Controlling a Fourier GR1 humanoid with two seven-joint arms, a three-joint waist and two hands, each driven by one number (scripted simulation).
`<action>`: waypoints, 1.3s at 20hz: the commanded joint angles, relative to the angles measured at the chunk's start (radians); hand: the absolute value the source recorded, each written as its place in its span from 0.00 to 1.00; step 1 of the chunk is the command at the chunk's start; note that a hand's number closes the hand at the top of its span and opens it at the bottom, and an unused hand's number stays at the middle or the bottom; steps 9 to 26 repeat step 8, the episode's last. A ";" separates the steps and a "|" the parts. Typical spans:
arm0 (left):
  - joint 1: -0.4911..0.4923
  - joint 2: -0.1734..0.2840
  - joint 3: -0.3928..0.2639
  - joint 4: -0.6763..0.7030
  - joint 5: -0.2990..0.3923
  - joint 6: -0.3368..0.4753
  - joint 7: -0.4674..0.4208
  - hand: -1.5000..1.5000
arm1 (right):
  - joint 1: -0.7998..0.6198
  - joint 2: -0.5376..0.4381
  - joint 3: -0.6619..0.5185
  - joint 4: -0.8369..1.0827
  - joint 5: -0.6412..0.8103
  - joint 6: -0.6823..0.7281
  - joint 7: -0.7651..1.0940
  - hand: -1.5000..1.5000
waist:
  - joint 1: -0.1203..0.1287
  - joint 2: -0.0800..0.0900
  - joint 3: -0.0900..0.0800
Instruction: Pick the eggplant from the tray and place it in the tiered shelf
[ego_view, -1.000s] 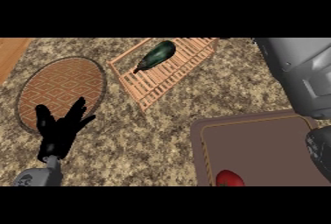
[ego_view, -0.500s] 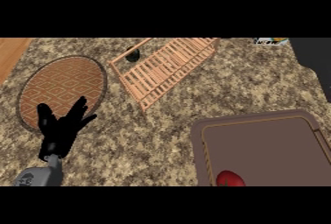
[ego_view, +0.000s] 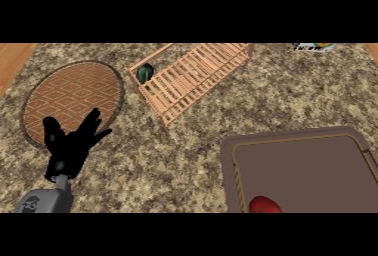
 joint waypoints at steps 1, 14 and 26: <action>0.033 -0.011 -0.014 -0.005 0.008 -0.015 0.014 0.50 | 0.045 -0.083 -0.039 0.027 -0.029 0.035 0.008 0.00 | 0.012 0.004 -0.004; 0.000 -0.013 -0.013 0.006 0.000 -0.005 0.003 0.50 | 0.090 -0.224 -0.061 0.040 -0.049 0.217 -0.007 0.00 | 0.026 0.016 -0.003; 0.000 -0.013 -0.013 0.006 0.000 -0.005 0.003 0.50 | 0.090 -0.224 -0.061 0.040 -0.049 0.217 -0.007 0.00 | 0.026 0.016 -0.003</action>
